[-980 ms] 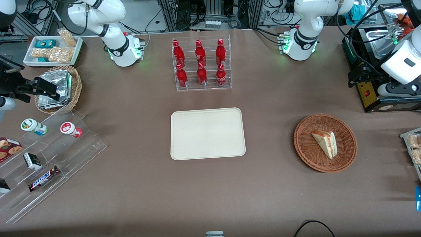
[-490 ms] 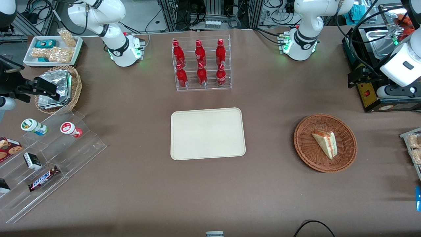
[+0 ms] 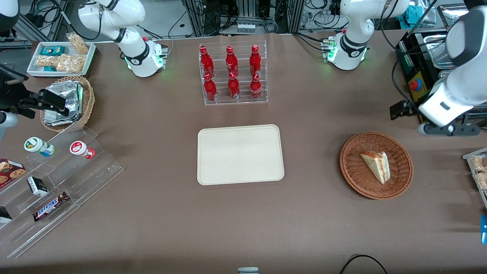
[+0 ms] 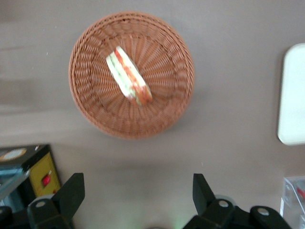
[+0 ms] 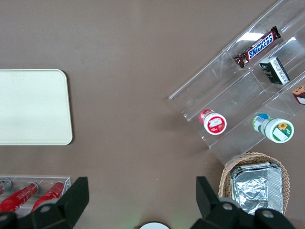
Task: Place sandwich from basket to tray
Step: 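Lower the open left gripper onto the wrapped sandwich in the basket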
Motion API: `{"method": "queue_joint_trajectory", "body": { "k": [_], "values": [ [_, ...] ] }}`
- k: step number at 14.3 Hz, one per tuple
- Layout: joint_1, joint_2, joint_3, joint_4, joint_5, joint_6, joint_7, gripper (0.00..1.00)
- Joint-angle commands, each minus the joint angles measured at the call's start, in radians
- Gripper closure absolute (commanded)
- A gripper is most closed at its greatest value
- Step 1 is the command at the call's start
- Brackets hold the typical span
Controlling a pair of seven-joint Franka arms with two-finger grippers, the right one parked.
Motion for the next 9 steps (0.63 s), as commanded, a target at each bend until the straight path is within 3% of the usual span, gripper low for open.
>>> {"method": "queue_joint_trajectory", "body": {
  "k": [1, 4, 9],
  "values": [
    [0.020, -0.019, 0.004, -0.163, 0.008, 0.181, 0.009, 0.00],
    [0.041, 0.013, 0.005, -0.295, -0.003, 0.392, -0.049, 0.00],
    [0.058, 0.143, 0.004, -0.346, -0.009, 0.640, -0.466, 0.00]
  ]
}}
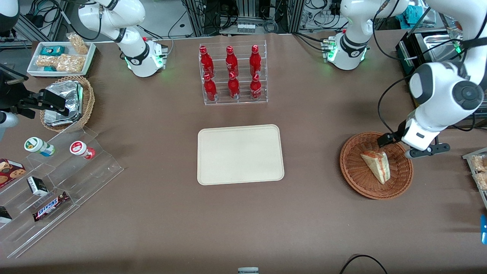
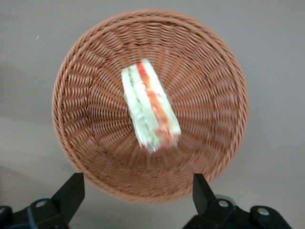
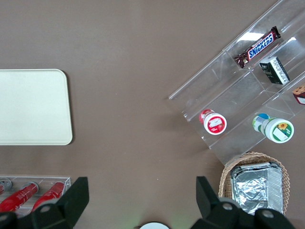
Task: Place sandwich from basket to tray
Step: 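Lower the open left gripper onto the wrapped sandwich in the basket, then close the left gripper on the sandwich and lift it, then carry the sandwich with the left gripper over the cream tray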
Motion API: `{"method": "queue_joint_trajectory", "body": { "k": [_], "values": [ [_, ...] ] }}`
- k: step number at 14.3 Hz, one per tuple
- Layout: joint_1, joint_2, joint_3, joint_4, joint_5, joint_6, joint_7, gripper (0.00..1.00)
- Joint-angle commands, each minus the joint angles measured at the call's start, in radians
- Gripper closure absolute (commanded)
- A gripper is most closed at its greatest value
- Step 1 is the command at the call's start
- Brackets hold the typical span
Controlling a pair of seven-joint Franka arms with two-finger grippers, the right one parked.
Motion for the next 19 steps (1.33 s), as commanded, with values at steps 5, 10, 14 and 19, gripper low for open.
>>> {"method": "queue_joint_trajectory", "body": {
  "k": [5, 10, 14, 19],
  "values": [
    [-0.002, 0.212, -0.003, 0.003, -0.004, 0.278, -0.211, 0.01],
    [-0.014, 0.176, -0.005, 0.020, 0.009, 0.181, -0.202, 0.95],
    [-0.077, 0.128, -0.012, 0.153, 0.018, -0.104, -0.135, 0.97],
    [-0.299, 0.173, -0.017, 0.293, 0.021, -0.246, 0.016, 0.96]
  ]
}}
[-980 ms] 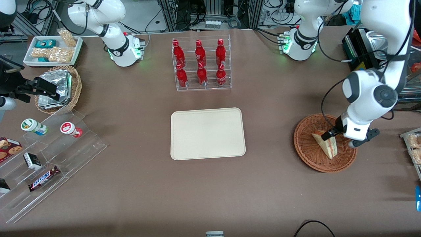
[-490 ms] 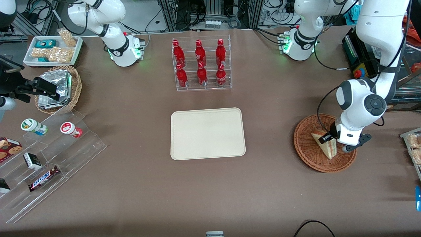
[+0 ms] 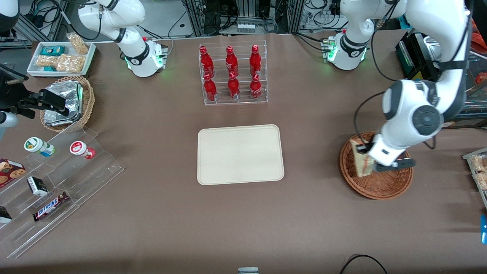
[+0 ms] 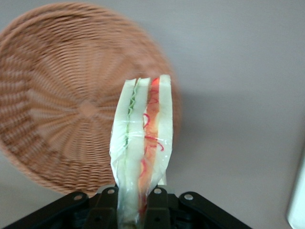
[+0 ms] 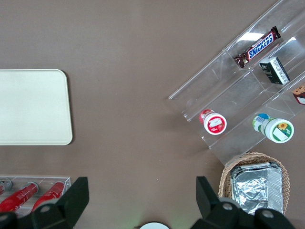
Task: Place sandwich from basket to tray
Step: 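Carry the sandwich with the left gripper over the cream tray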
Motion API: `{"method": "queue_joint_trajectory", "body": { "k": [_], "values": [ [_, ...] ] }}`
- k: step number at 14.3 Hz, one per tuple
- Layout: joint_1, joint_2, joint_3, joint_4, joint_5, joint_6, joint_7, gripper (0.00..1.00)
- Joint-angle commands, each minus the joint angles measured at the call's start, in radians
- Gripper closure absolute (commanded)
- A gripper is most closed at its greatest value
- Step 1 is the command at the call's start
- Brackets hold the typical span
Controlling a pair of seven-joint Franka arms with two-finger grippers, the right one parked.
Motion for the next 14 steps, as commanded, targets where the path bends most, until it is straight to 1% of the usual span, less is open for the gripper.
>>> {"method": "queue_joint_trajectory", "body": {
  "k": [1, 3, 6, 11, 14],
  "values": [
    [-0.129, 0.062, 0.009, 0.073, 0.005, -0.024, -0.067, 0.98],
    [-0.235, 0.122, 0.004, 0.133, 0.005, -0.017, -0.194, 0.99],
    [-0.373, 0.234, 0.004, 0.271, 0.005, -0.017, -0.369, 1.00],
    [-0.545, 0.426, 0.004, 0.503, 0.006, -0.014, -0.601, 1.00],
    [-0.602, 0.479, 0.004, 0.566, 0.008, -0.013, -0.646, 1.00]
  ]
}}
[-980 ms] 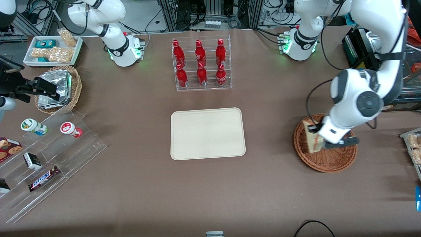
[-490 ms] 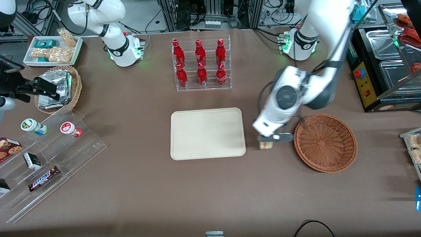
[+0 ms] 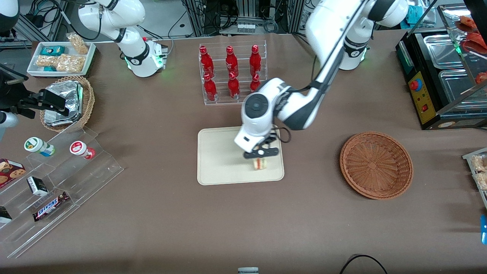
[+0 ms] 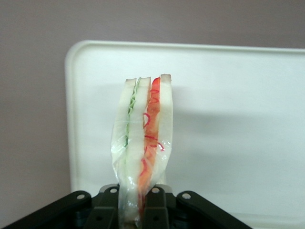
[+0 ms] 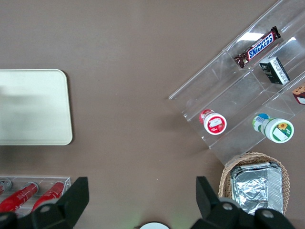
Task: Place sandwich from basket to tray
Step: 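Carry the sandwich with the left gripper over the cream tray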
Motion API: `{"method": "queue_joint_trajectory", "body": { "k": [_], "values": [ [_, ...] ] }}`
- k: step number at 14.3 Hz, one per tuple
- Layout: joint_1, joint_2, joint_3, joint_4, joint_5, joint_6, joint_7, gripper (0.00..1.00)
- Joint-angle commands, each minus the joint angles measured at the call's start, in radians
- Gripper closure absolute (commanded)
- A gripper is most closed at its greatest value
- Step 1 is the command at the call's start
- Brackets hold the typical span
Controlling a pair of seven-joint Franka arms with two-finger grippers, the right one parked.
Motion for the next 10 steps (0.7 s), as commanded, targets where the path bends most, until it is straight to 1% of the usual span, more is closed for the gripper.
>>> {"method": "queue_joint_trajectory", "body": {
  "k": [1, 5, 8, 9, 10],
  "values": [
    [-0.050, 0.063, 0.015, 0.088, 0.008, -0.008, -0.050, 1.00],
    [-0.092, 0.121, 0.015, 0.104, 0.013, 0.084, -0.096, 1.00],
    [-0.106, 0.143, 0.015, 0.093, 0.019, 0.137, -0.099, 0.96],
    [-0.106, 0.160, 0.015, 0.093, 0.017, 0.162, -0.099, 0.92],
    [-0.107, 0.166, 0.015, 0.091, 0.017, 0.180, -0.102, 0.78]
  ]
}}
